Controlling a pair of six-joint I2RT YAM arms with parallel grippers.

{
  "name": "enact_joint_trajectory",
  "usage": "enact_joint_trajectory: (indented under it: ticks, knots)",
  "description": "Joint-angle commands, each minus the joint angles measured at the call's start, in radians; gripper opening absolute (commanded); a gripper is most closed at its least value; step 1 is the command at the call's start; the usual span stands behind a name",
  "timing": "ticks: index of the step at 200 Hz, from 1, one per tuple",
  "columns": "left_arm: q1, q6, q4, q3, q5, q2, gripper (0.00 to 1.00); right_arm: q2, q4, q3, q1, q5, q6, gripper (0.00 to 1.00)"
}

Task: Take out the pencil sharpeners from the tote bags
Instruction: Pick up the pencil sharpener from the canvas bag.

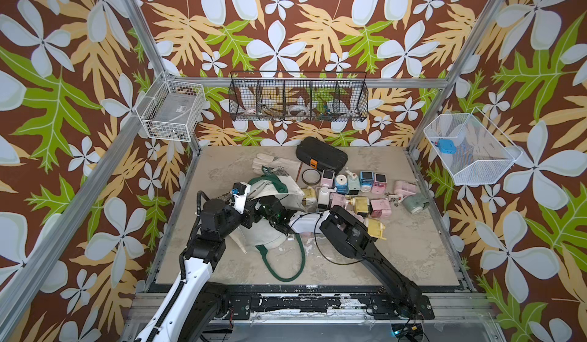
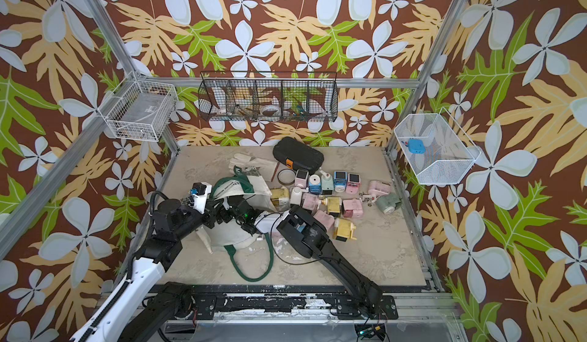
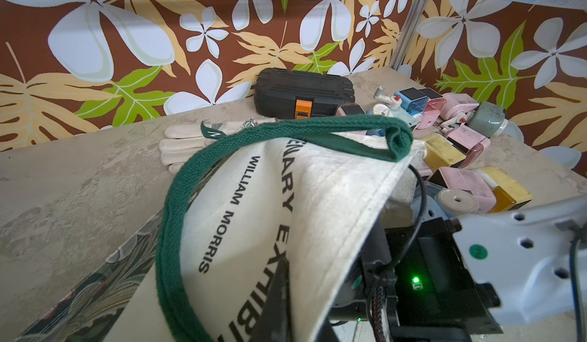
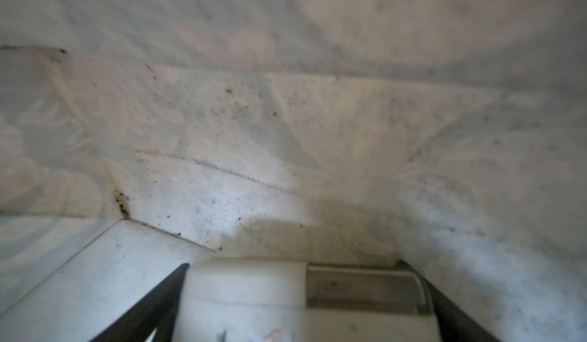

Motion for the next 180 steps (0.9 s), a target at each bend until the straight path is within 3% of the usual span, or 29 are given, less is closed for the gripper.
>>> enact_joint_trajectory:
  ticks: [1,20,44,103,180]
  knots:
    - [-0.001,-0.017,0.018,0.015,0.028,-0.002,0.00,0.010,-0.124,0.012,-0.001,-0.016,0.022,0.86]
    - [-0.002,-0.014,-0.009,0.025,-0.006,0.003,0.00,-0.031,-0.152,-0.014,-0.001,-0.045,0.019,0.76]
    - [-0.002,-0.020,-0.015,0.033,-0.017,0.001,0.00,-0.132,-0.143,-0.113,0.008,-0.054,0.013,0.70]
    - [0.000,-0.022,-0.024,0.031,-0.054,-0.001,0.00,-0.378,-0.099,-0.406,0.027,-0.152,0.024,0.64]
    - [0.002,-0.051,-0.016,0.044,-0.088,-0.010,0.00,-0.725,-0.098,-0.762,0.118,-0.060,0.027,0.63]
